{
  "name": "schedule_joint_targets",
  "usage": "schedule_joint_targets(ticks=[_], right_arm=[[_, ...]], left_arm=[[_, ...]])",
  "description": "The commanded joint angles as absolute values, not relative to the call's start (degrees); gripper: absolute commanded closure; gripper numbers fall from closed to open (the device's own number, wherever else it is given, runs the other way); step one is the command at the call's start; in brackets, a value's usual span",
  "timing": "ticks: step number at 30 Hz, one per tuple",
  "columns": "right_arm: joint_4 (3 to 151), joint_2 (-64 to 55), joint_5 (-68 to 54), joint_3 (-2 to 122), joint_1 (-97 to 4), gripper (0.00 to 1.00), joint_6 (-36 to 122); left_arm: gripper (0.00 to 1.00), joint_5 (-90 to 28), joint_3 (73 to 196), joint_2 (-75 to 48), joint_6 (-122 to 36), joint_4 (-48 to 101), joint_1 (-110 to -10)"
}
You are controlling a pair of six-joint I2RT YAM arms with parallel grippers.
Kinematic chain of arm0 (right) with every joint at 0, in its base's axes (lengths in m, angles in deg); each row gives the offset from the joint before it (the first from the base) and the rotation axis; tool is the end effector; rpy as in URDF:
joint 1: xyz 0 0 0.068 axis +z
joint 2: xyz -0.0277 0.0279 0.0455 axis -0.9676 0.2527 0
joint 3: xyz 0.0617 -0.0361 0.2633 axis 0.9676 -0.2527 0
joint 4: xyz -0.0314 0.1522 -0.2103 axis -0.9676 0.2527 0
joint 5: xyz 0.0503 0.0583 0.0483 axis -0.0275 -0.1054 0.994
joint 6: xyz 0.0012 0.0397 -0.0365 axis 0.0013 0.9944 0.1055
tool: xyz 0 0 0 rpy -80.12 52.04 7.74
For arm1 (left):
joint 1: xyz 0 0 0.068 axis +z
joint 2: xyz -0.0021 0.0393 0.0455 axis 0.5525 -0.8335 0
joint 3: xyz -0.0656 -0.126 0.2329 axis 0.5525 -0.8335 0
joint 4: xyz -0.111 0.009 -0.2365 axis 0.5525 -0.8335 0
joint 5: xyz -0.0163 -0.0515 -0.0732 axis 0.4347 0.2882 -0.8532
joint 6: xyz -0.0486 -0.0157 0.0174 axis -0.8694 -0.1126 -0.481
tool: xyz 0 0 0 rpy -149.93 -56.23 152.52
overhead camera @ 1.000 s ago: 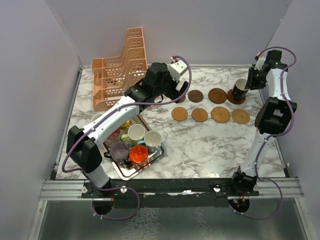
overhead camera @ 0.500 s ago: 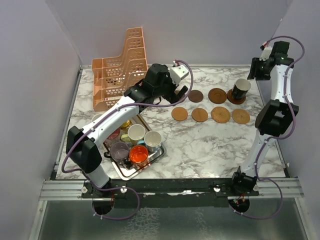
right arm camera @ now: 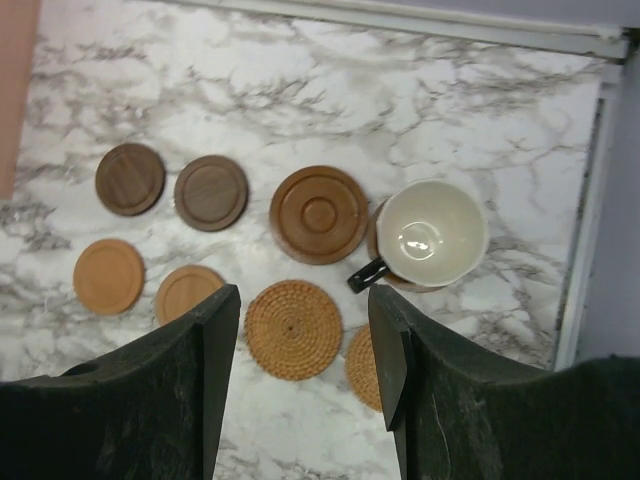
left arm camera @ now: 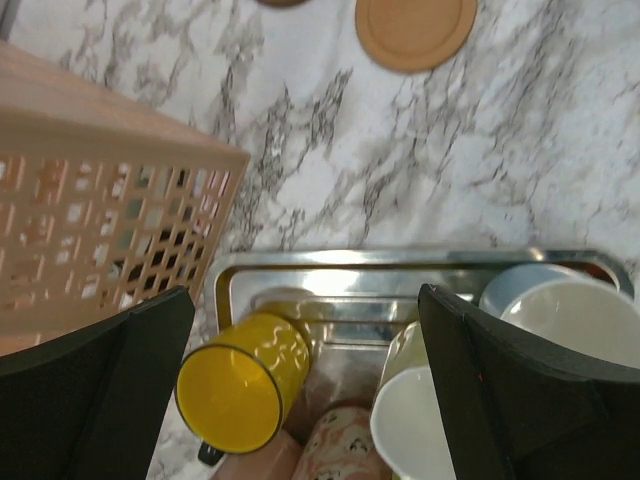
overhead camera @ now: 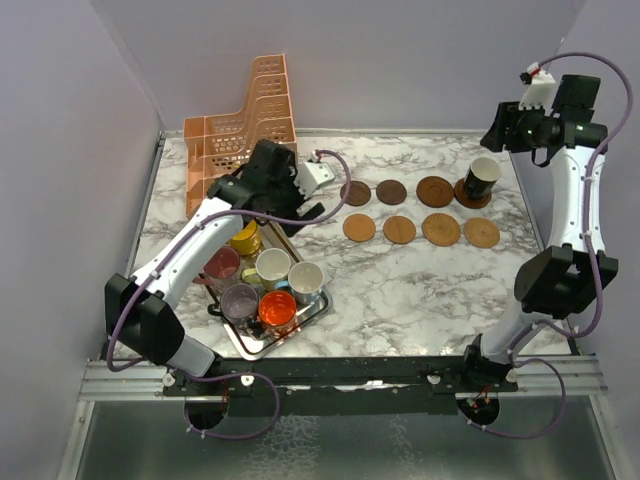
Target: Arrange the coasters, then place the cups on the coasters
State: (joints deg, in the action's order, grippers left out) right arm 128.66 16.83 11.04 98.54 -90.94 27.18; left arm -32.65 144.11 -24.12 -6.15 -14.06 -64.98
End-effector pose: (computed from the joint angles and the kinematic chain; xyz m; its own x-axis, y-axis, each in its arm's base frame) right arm 0.3763 -0.0891 0.4094 -0.6096 0.0267 -0.7922 -0.1674 0.9725 0.1616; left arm 0.2789 -0.1777 0.3453 -0.2514 0.6538 -0.7136 0.8108 0.5450 0.2136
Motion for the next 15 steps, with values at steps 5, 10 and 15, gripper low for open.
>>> schedule_joint_targets(ticks=[5, 10, 15], right_arm=[[125.1, 7.6, 19.4, 85.1, -86.1, 0.44, 25.1], [125.8, 4.7, 22.7, 81.0, -85.9, 0.44, 25.1], [124.6, 1.1, 24.4, 76.5, -85.7, 0.44, 25.1]], left_arm=[[0.02, -41.4, 142.4, -19.2, 7.3, -31.5, -56.6], [0.06, -44.6, 140.4, -19.4, 12.1, -35.8, -55.3], [0.18, -43.5, 138.2, -20.8, 14.4, -35.5, -55.2]])
